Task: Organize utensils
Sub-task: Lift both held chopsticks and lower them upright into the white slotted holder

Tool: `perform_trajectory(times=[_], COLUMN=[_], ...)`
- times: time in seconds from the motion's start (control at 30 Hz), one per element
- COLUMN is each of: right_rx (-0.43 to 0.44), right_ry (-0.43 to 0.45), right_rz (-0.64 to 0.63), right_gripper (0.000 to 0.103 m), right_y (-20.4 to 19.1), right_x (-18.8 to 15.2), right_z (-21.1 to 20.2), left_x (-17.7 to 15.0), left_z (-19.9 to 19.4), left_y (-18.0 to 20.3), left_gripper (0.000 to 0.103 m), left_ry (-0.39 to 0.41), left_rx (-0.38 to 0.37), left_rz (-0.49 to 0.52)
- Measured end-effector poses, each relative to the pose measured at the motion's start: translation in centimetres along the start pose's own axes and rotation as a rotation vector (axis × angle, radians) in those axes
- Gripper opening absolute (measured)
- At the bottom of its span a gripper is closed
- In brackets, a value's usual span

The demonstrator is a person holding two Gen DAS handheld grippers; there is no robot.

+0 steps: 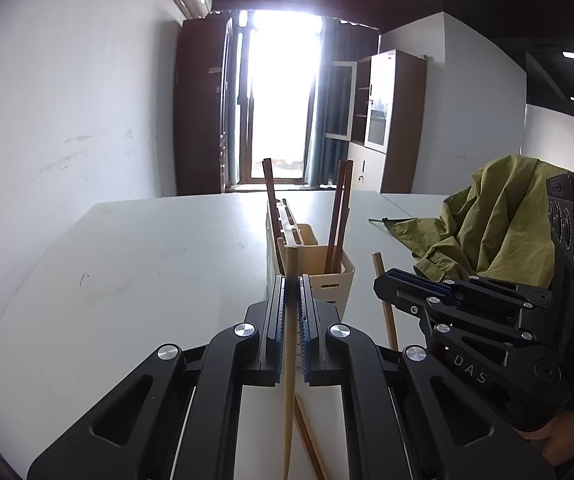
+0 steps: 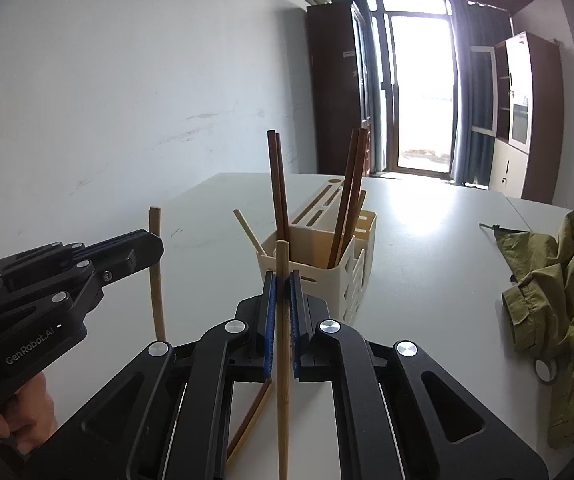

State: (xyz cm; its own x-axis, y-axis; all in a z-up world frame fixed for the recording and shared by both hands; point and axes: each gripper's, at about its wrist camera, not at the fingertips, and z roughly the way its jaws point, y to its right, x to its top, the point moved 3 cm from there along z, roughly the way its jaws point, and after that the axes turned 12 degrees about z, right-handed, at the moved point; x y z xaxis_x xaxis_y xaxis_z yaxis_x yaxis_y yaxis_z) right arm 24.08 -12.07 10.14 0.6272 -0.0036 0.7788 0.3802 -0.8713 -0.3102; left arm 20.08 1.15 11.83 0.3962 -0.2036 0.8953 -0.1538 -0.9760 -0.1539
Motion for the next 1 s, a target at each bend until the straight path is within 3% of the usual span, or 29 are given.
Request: perform_trajectory(times=[0.37,0.63,1.0], right_rx=[0.059,0.110,0.141], right_ry=[0.104,0.249,0.344], right_rz=[0.020,0.043,0.041], right_gripper=[0.007,0.007,0.007], right_y=[0.7,1.1,1.0], right_x=[3.3,5.4,7.1], right_z=[-1.2,-3.0,-2.8], left_x=[2.9,5.3,7.5], left_z=[-0.9,-1.4,-2.2], left_y=[-0.7,-1.0,-0.8], left_gripper=[0.006,0.006,0.006], left_ry=[0.122,0.236,0.385], left_rx=[-0.022,-0.032,-0.024], left_rz=[-0.023,-0.045,-0.050])
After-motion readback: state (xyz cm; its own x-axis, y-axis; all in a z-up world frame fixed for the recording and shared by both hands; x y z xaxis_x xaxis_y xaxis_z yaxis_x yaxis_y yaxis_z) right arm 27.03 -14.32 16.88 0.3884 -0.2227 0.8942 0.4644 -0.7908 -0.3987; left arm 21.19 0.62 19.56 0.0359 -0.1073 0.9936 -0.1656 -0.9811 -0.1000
